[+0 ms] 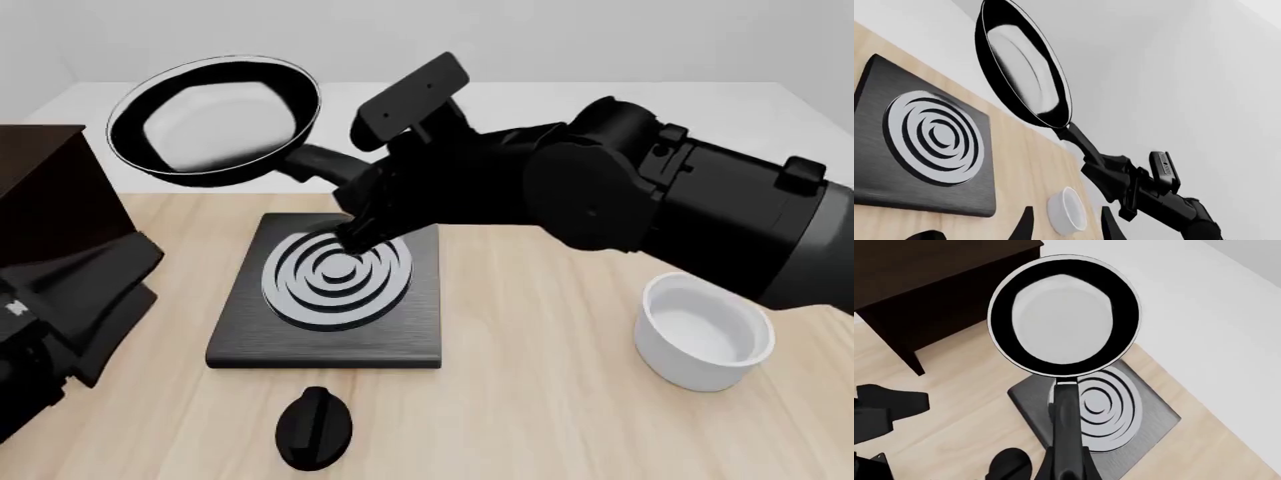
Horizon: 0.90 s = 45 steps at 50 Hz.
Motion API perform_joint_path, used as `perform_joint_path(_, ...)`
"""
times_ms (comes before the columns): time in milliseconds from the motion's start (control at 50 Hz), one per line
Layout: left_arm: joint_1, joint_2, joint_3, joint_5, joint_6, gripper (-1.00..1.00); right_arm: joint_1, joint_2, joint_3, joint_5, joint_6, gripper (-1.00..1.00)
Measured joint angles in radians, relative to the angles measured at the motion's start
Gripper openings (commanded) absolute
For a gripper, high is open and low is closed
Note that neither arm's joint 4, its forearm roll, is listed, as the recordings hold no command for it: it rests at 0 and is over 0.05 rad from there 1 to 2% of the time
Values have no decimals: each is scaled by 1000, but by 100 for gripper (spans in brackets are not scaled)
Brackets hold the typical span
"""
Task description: Put the frying pan on the cabinet shelf.
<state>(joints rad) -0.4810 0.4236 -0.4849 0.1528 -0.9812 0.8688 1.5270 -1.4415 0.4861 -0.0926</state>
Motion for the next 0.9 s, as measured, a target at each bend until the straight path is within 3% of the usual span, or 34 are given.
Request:
perform_joint_path(440,-20,184,-17,-159,-23,100,32,-7,18,-11,11,-100)
perform_joint_path(900,-13,325,2,-338,-128,100,54,-19,39,-25,23,-100)
